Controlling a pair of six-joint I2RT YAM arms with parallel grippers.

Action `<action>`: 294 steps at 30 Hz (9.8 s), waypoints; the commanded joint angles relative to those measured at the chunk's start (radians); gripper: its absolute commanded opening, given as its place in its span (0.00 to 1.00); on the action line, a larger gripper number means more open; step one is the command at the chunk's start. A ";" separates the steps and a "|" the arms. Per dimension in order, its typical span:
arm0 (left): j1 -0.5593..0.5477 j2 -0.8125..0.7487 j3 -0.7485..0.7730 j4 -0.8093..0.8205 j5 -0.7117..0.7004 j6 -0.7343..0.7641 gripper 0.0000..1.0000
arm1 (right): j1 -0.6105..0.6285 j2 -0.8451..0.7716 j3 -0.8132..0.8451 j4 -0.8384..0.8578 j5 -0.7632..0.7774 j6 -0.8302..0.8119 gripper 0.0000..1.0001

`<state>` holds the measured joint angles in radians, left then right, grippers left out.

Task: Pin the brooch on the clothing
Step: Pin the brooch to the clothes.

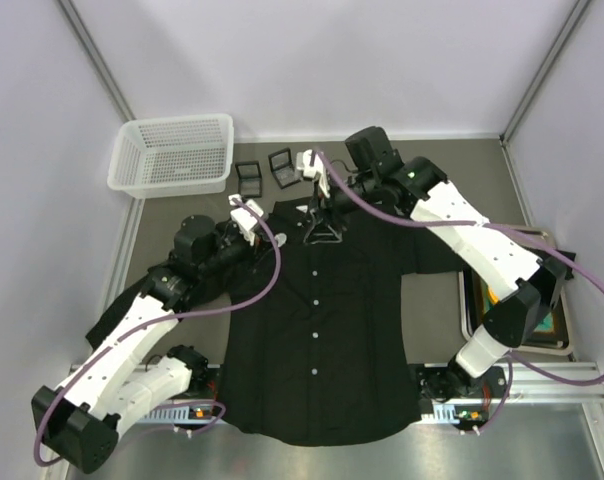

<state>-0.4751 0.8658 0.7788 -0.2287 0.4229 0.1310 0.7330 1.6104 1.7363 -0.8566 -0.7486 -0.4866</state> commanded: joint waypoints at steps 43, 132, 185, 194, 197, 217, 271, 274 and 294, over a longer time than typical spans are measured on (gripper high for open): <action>-0.086 0.467 -0.164 0.396 -0.624 0.349 0.00 | -0.061 0.464 -0.049 0.337 0.310 0.956 0.33; -0.382 0.763 -0.009 0.798 -0.733 -0.065 0.00 | -0.247 0.511 -0.164 0.217 0.776 0.844 0.28; -0.384 0.842 0.014 0.759 -0.839 -0.128 0.00 | -0.149 0.625 -0.066 0.154 0.824 0.836 0.00; -0.382 0.786 -0.019 0.761 -0.837 -0.155 0.00 | -0.152 0.469 -0.046 0.194 0.673 0.818 0.00; -0.382 0.780 -0.021 0.778 -0.832 -0.146 0.00 | -0.159 0.419 -0.040 0.214 0.651 0.815 0.00; -0.362 0.785 -0.009 0.795 -0.820 -0.108 0.00 | -0.208 0.445 -0.083 0.215 0.531 0.869 0.37; -0.376 0.906 0.077 0.712 -0.803 -0.169 0.00 | -0.211 0.436 -0.147 0.249 0.402 1.246 0.00; -0.378 0.900 0.065 0.713 -0.811 -0.163 0.00 | -0.218 0.436 -0.146 0.251 0.399 1.250 0.00; -0.405 0.921 0.089 0.723 -0.802 -0.172 0.00 | -0.222 0.431 -0.176 0.283 0.361 1.293 0.00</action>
<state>-0.8566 1.7767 0.8307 0.4583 -0.3916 -0.0277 0.5137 2.1048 1.5639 -0.6128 -0.3527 0.7807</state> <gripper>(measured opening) 0.027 0.007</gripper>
